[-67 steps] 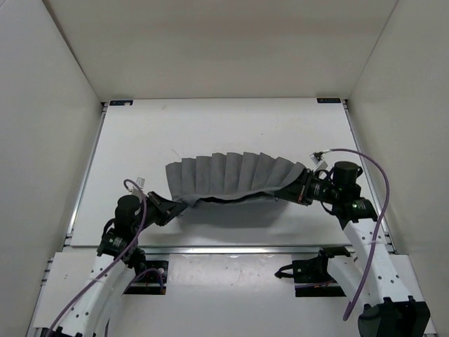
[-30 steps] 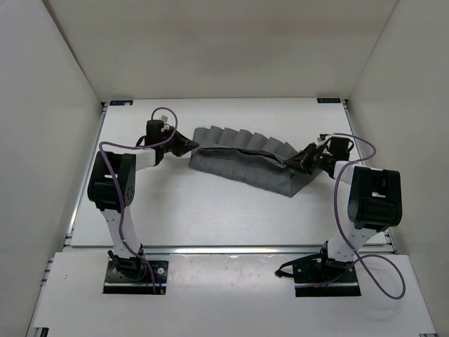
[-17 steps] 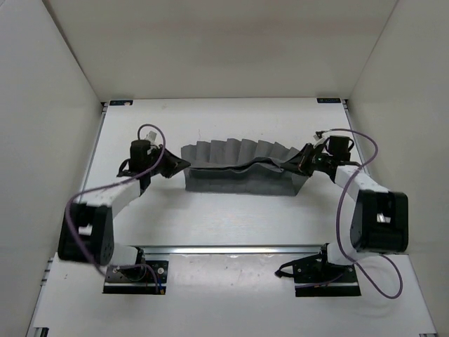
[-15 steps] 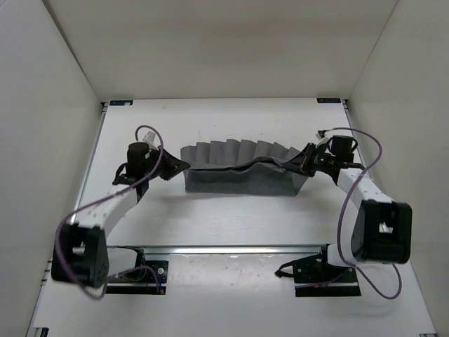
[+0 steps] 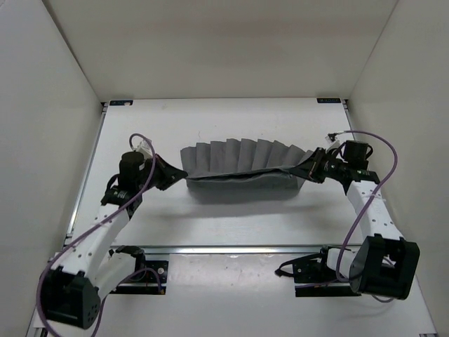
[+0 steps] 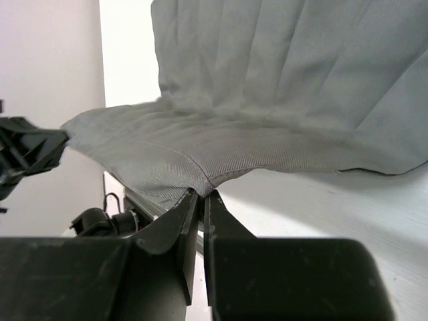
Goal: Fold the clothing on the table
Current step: Fold the skirt
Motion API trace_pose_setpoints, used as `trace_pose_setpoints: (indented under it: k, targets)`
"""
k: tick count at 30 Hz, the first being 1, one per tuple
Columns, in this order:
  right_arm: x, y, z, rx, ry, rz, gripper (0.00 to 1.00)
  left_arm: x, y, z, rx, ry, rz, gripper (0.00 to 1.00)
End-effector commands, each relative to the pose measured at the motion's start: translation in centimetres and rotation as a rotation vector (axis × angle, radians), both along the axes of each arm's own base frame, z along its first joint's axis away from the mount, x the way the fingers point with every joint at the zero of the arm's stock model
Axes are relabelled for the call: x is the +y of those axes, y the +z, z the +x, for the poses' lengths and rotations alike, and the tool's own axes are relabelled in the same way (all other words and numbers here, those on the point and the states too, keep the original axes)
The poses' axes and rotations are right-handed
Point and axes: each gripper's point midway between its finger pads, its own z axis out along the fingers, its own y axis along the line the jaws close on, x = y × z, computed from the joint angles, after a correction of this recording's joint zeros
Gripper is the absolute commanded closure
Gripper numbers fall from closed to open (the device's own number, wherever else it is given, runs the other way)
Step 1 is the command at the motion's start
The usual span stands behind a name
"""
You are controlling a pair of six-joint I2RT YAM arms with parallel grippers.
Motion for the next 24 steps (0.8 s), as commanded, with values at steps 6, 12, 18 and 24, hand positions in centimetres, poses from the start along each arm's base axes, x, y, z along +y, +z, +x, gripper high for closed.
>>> trace_pose_setpoints:
  k: [6,12,18,24]
  targets:
    - [-2.1,1.0,9.1,-0.047,-0.073,0.035,1.00,-0.9,0.3,11.6,0.003,0.037,0.004,1.00]
    - [-3.5,-1.0,16.4,-0.057,-0.083,-0.011,0.72,-1.9,-1.2,20.0,-0.018,-0.005,-0.168,0.52]
    - [-5.1,-3.1,16.8,-0.016,-0.153,-0.125,0.62,0.0,-4.1,18.5,0.036,0.047,-0.103,0.44]
    - [-5.9,-5.2,13.6,0.069,-0.224,-0.268,0.55,0.8,-7.8,13.1,0.133,0.037,0.074,0.40]
